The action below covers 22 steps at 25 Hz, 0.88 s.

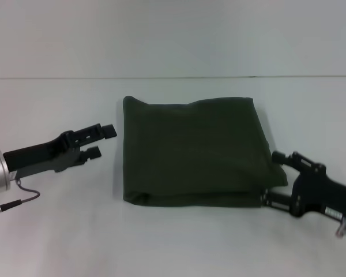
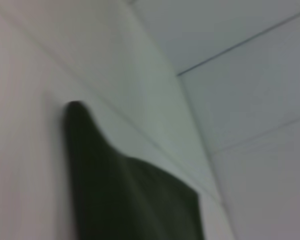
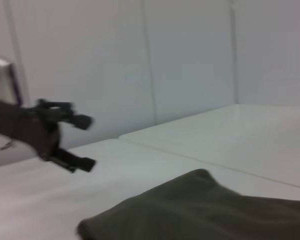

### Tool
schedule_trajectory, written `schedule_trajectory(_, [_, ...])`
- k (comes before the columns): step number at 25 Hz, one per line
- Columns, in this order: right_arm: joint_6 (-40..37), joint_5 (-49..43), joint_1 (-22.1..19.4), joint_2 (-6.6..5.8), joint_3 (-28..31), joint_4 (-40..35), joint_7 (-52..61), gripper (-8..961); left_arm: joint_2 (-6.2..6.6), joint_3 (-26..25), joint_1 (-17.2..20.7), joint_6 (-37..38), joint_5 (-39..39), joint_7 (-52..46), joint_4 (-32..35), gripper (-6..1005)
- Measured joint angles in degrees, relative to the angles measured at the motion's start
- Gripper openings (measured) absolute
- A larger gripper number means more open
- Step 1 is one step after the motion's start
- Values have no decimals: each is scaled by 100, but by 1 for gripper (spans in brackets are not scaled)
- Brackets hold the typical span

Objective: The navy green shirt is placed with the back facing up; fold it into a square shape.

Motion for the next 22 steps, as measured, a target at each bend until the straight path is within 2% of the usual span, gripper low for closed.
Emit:
schedule_trajectory(5, [-214,-144,-197,24,-51,256,-845,942,77,86,-248,-244,709,-867,-96,841])
schedule_trajectory(8, [-265,-155,-269,27,-35,473,-1303,942,89,354,-351,-351,917,-1416,-152,837])
schedule_trajectory(16, [-271,-150,-341,26,-5,559,-1446,941,76,871,-562,-582,953,-1732,-452,828])
schedule_trajectory(22, [-256,-158,-344,28,-38,563,-1450,942,79,900,-652,-830,955,-1747,-664,820])
